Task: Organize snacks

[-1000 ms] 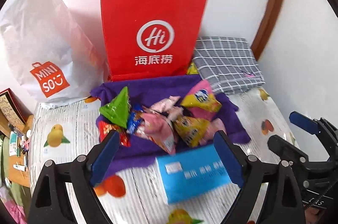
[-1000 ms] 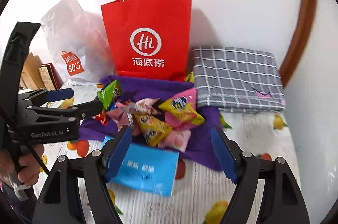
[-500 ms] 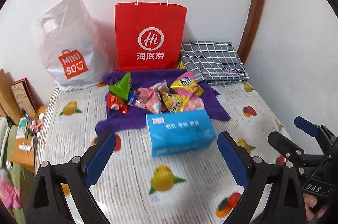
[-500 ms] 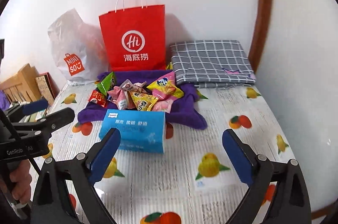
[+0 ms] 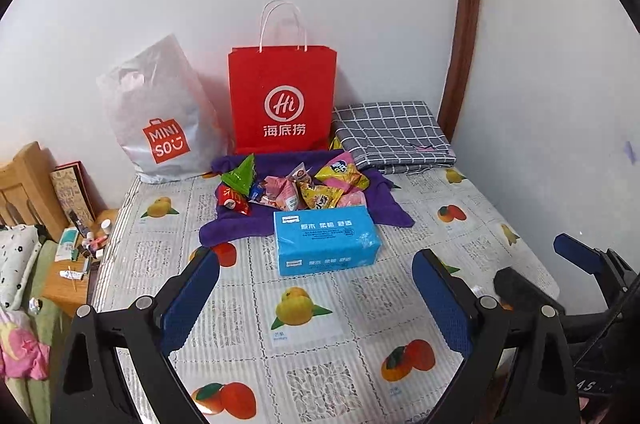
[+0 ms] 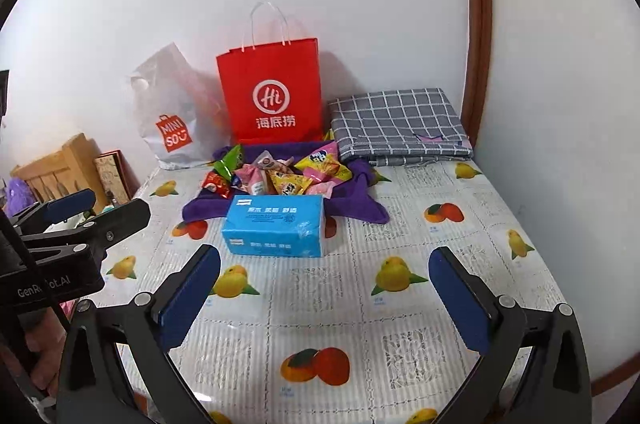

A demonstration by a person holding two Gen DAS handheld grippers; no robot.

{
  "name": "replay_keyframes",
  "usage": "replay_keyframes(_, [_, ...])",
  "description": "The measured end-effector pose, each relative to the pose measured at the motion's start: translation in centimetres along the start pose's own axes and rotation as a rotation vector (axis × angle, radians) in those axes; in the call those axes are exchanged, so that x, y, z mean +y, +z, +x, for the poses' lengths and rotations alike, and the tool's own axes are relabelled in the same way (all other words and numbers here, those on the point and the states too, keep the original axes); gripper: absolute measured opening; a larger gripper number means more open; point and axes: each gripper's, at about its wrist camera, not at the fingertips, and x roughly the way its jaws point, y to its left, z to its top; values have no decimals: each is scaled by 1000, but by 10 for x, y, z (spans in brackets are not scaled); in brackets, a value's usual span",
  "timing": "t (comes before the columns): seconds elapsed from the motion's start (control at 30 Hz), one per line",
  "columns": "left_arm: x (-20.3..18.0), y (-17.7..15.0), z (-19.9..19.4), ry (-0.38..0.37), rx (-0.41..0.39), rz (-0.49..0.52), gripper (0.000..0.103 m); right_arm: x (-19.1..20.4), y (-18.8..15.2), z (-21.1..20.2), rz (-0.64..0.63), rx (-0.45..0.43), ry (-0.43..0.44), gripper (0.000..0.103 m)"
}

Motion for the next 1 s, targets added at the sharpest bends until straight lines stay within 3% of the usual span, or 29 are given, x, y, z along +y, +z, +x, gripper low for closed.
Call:
replay_keyframes(0.3, [-2,-2,-14,23,-24,-5,98,-2,-7,-8,14,-1,-13,103])
replay_keyframes(1.0, [3,-7,-7,21,1,-27,98,-2,-10,-5,19,7,-18,103])
